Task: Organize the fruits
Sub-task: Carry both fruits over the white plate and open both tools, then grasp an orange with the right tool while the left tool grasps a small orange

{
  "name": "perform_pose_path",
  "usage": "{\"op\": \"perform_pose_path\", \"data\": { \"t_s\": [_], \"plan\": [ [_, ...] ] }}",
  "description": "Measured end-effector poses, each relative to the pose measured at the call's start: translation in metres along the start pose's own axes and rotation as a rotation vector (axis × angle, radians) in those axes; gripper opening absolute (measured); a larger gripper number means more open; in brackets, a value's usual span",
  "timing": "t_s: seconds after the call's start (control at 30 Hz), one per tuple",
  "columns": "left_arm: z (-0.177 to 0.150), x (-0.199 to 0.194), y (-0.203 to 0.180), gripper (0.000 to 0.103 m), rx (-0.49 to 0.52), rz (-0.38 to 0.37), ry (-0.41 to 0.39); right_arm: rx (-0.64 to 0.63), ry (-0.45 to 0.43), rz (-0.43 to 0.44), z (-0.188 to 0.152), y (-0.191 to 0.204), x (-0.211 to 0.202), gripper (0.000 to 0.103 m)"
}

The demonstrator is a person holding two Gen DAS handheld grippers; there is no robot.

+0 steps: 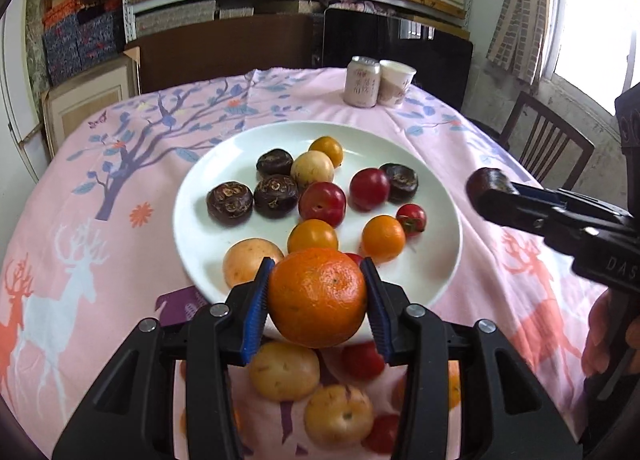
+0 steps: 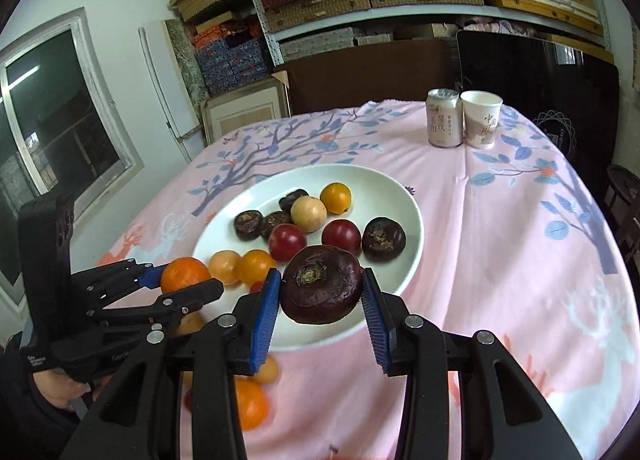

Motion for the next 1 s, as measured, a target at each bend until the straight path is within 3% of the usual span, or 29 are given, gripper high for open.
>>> {"op": "perform_pose_path", "data": {
  "t_s": [0.1, 0.13, 0.17, 0.3, 0.43, 0.53, 0.6, 0.83, 1.0],
  "plan": [
    [-0.002, 0.015, 0.002, 0.046, -0.019, -0.004, 0.026, 0.016, 0.002, 0.018, -0.002, -0.003, 0.017, 0.047],
    [-0.003, 0.017, 0.004, 0.051, -0.027, -0.01, 0.027, 0.018, -0.005, 0.021, -0.003, -0.003, 0.018, 0.06],
    [-0.004, 0.015, 0.005, 0.061, -0.033, -0.01, 0.015, 0.02, -0.022, 0.022, -0.005, -0.005, 0.017, 0.065],
    [-0.006, -0.016, 0.011, 0.078, -0.051, -0.008, -0.11, 0.05, -0.049, 0.04, -0.012, -0.014, 0.009, 0.065],
    [-0.024, -0.043, 0.02, 0.078, -0.068, -0.009, -0.165, 0.073, -0.035, 0.044, -0.023, -0.017, 0.004, 0.065],
    [-0.047, -0.05, 0.029, 0.08, -0.075, 0.011, -0.139, 0.05, -0.019, 0.044, -0.034, -0.01, 0.0, 0.065],
    [-0.06, -0.053, 0.035, 0.088, -0.08, 0.026, -0.117, 0.025, 0.001, 0.043, -0.044, -0.001, -0.001, 0.065],
    [-0.08, -0.06, 0.056, 0.088, -0.123, 0.027, -0.07, -0.05, 0.076, 0.096, -0.084, 0.046, -0.012, 0.065],
    [-0.094, -0.063, 0.059, 0.088, -0.104, 0.059, -0.035, -0.094, 0.107, 0.071, -0.097, 0.07, -0.011, 0.065]
  ]
}}
Point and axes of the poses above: each gripper's, at about its wrist camera, not at the fingertips, and x roughly the way its jaws point, y to its left, z to its top, the point moved 4 cm from there along x, roughly the way its jaws point, and after that the axes turned 6 degrees about z, right-handed, at the moved point
